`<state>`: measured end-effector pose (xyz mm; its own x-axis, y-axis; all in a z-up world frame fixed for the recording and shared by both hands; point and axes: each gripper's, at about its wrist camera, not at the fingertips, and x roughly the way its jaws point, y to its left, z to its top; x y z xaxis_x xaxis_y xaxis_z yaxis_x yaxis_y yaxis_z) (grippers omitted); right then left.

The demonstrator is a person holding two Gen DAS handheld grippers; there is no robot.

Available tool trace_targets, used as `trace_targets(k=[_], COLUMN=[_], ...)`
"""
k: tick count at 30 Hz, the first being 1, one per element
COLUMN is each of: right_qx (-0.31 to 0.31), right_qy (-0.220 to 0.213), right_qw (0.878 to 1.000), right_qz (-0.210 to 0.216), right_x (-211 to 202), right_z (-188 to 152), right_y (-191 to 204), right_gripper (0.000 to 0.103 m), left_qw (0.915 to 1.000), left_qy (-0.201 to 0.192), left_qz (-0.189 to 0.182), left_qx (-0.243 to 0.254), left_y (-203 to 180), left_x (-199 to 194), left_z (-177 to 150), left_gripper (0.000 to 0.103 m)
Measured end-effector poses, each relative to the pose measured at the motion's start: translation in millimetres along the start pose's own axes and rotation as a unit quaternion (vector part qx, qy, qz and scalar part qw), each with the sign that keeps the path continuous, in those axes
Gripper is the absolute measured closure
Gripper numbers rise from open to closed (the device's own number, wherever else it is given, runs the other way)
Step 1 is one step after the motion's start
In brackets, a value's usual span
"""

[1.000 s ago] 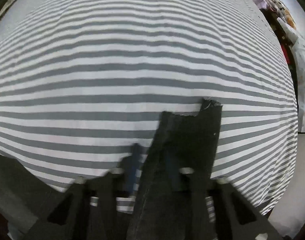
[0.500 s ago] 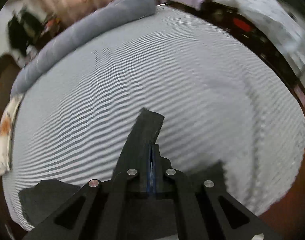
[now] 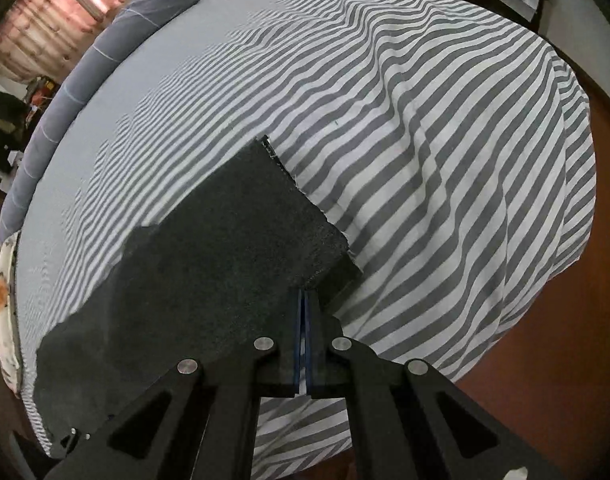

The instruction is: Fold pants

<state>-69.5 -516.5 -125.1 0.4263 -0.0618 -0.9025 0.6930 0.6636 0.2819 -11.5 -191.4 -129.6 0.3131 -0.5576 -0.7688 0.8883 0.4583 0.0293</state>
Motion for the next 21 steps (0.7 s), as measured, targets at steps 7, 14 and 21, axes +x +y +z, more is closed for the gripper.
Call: trace_targets(k=[7,14,21], right_qx=[-0.012,0.000,-0.023], right_qy=[-0.043,0.013,0.031], right_qw=[0.999,0.999,0.998], right_qz=[-0.006,-0.030,-0.052], right_x=[-19,24,33], right_z=[-7,-23,-20], right_y=[-8,-18,-5], right_gripper=[0.103,0.103,0.099], left_qw=[0.9992,0.9989,0.9978], left_qy=[-0.024,0.035,0.048], left_qz=[-0.026,-0.031,-0.038], left_qx=[-0.017,0.003,-0.024], left_y=[7,-5,2], left_x=[-22,13,18], left_z=[10,-19,-14], left_gripper=[0.096,0.096,0.094])
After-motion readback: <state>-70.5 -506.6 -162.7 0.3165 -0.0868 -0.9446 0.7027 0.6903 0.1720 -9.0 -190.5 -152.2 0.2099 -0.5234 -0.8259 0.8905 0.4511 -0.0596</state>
